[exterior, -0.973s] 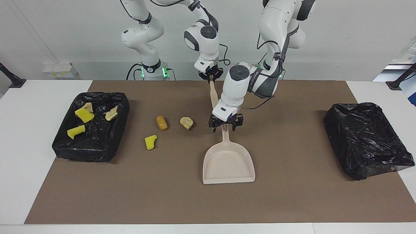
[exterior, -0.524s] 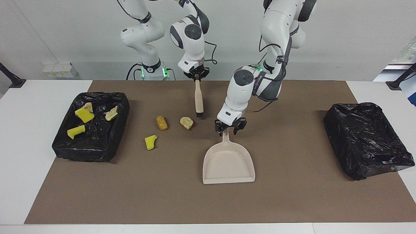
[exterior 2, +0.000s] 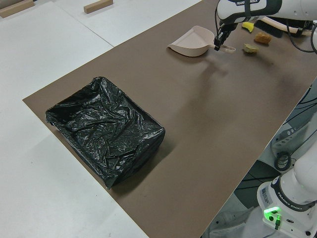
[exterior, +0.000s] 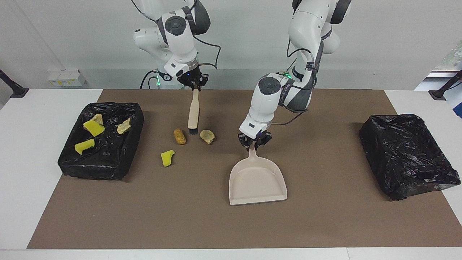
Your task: Sweep and dump trash in bin
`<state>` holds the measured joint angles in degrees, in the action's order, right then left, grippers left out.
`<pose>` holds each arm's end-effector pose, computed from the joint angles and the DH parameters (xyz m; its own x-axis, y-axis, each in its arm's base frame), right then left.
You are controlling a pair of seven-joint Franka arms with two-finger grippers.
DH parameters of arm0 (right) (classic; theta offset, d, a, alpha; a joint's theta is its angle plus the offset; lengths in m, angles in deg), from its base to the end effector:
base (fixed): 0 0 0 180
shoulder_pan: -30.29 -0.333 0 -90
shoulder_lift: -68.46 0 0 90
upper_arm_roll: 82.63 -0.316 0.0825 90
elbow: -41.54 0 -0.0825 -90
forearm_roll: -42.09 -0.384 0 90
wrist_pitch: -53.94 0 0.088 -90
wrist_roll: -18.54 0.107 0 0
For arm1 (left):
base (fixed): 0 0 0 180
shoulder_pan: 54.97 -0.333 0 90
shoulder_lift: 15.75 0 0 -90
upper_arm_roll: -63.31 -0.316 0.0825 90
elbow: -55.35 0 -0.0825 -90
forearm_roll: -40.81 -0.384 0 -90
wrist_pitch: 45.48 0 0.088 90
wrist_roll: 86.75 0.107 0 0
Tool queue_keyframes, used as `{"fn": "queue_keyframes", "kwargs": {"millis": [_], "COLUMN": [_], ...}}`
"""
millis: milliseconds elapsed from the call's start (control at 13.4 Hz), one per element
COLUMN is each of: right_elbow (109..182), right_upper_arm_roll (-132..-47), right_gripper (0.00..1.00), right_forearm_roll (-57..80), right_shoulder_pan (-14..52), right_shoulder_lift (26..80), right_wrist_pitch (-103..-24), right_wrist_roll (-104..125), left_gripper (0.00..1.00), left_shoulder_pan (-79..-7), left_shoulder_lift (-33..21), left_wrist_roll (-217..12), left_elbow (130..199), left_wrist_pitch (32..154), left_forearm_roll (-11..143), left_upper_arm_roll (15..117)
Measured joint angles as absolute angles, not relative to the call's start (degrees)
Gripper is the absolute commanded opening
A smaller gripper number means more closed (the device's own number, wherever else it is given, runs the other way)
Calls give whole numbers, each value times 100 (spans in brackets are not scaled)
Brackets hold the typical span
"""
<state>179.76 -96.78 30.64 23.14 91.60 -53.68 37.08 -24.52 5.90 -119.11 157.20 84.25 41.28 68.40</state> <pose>0.3756 0.1658 0.4453 0.9861 -0.0481 -0.1591 -0.0544 -0.9979 -0.0351 0.5382 -0.3787 0.3572 0.9967 -0.0391 0.0714 -0.0457 -0.9947 0.0921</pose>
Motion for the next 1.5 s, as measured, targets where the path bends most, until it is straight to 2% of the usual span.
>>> {"fn": "queue_keyframes", "kwargs": {"millis": [225,374,674,824,1123,1498], "right_elbow": [17942,17788,17405,17336,17334,17444], "right_upper_arm_roll": [-9679,-9679,-9677,-9672,-9776,-9788], "right_gripper": [0,0,0,0,0,0], "right_forearm_roll": [3619,4217,5050,5251,5248,4317], "right_shoulder_pan": [2839,3123,3725,3912,3624,3209], "right_shoulder_lift": [8874,8399,7392,7106,7215,7383], "right_wrist_pitch": [-5812,-6143,-6819,-6887,-6276,-6146], "right_wrist_roll": [3057,2838,2655,2564,2145,2351], "left_gripper": [0,0,0,0,0,0], "left_shoulder_pan": [-2485,-2643,-3221,-3355,-3618,-3563], "left_shoulder_lift": [581,530,185,-85,-481,-1047], "left_wrist_roll": [-10425,-9508,-7477,-6784,-5457,-4515], "left_elbow": [15716,15673,15416,15396,15630,16845], "left_wrist_pitch": [8391,8185,7117,6473,5590,6141], "left_forearm_roll": [4127,4127,3866,3747,3579,3352], "left_upper_arm_roll": [6738,6674,6634,6628,6615,6718]}}
